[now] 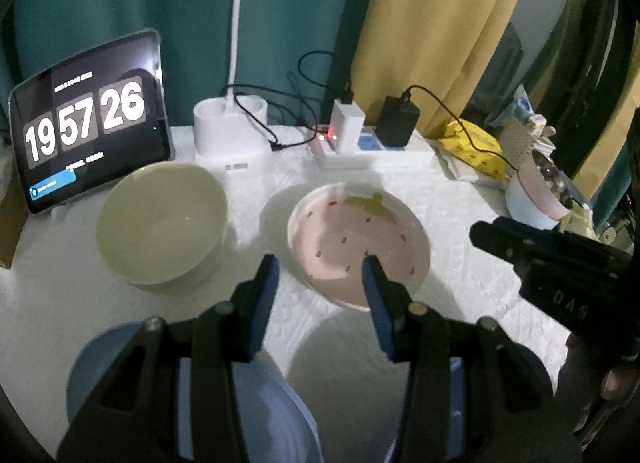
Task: Organize plates and bowls
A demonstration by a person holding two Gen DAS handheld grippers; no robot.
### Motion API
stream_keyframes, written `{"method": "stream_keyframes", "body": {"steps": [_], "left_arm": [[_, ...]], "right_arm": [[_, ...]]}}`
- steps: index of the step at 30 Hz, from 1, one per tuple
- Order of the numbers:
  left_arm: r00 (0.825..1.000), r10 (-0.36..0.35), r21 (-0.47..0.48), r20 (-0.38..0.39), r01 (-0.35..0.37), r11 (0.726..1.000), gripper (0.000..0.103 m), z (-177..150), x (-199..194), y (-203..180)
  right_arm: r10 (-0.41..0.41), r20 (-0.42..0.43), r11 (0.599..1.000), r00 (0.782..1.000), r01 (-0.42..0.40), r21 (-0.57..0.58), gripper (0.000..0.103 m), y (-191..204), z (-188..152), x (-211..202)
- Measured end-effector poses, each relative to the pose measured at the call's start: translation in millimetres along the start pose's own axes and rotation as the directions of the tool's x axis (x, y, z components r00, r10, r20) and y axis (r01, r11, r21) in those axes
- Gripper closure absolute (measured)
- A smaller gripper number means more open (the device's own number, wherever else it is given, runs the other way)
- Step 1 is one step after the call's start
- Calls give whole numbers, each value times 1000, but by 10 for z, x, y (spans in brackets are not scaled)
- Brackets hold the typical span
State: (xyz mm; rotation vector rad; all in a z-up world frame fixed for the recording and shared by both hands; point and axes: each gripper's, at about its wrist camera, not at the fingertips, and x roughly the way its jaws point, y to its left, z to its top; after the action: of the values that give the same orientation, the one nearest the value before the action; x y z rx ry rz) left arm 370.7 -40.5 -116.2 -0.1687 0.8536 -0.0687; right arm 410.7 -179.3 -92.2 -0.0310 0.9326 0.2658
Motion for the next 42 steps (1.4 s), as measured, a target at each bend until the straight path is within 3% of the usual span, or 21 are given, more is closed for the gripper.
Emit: {"method": "stream_keyframes", "body": {"steps": [10,15,24,28,34,38,42], "left_arm": [[997,0,-30,-75,-2,1000,58,68,307,57],[993,-2,-39,-122,-3,999,58,69,458,81],[982,13,-38,-190,-21,999,58,82,691,106],[973,15,-43,-231,-25,999,58,66,792,123],[973,11,-39,-232,-20,999,59,67,862,134],[974,4,-5,-227,-6,1000,73,46,880,82],[976,12,5,-216,-11,1000,75,46,883,68]], "right_arm": [[33,-99,998,995,-27,63,74,-5,41,390],[78,-177,991,981,-58,117,74,-5,44,572],[64,-225,991,972,-35,131,74,41,65,785],[110,-264,984,958,-68,164,74,33,48,910],[115,-268,981,956,-67,182,76,-4,25,1006],[94,-257,989,962,-61,134,86,90,24,1016],[84,-250,991,965,-55,120,86,112,41,1024]]}}
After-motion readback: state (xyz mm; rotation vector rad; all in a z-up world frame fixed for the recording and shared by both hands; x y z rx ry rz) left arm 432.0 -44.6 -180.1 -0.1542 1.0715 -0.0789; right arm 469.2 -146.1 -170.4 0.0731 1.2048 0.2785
